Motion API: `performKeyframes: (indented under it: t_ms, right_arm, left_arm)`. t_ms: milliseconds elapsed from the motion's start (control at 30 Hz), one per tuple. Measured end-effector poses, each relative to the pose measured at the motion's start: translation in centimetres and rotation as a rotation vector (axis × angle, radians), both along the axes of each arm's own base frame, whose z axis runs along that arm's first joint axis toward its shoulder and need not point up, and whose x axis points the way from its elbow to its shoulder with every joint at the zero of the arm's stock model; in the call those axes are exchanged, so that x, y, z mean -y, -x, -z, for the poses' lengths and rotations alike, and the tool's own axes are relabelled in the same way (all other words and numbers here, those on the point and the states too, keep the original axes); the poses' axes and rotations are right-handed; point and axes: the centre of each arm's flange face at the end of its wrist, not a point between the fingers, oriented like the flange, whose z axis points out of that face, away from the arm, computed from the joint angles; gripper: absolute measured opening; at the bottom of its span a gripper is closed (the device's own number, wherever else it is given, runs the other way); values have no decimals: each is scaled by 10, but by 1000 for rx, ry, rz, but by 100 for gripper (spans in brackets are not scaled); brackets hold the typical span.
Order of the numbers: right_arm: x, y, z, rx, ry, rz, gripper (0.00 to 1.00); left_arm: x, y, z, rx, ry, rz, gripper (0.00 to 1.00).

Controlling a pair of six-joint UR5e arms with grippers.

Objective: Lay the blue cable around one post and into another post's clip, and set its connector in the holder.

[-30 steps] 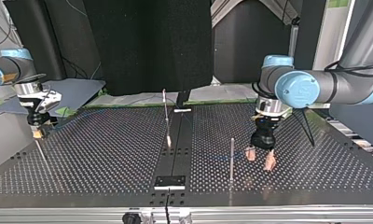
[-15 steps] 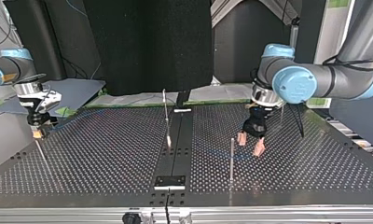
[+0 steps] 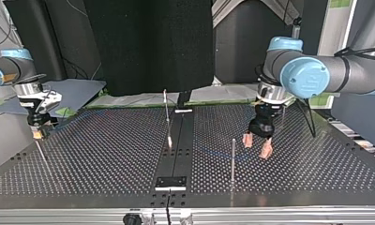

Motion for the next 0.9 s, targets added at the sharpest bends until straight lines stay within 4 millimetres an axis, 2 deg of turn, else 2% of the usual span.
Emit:
performKeyframes:
  t_ms: [200,533,667,900]
  right_arm:
    - [0,0,0,0,0,0,100]
    - [0,0,0,0,0,0,100]
    - [0,0,0,0,0,0,100]
    - [0,0,0,0,0,0,100]
  left_arm:
    - [-10,15,-24,13,-54,-56,100]
    - [-20,47,-99,95,-144,-146,100]
    - [-18,60,-126,122,-178,-163,100]
    - [-4,71,-152,137,-239,-100,100]
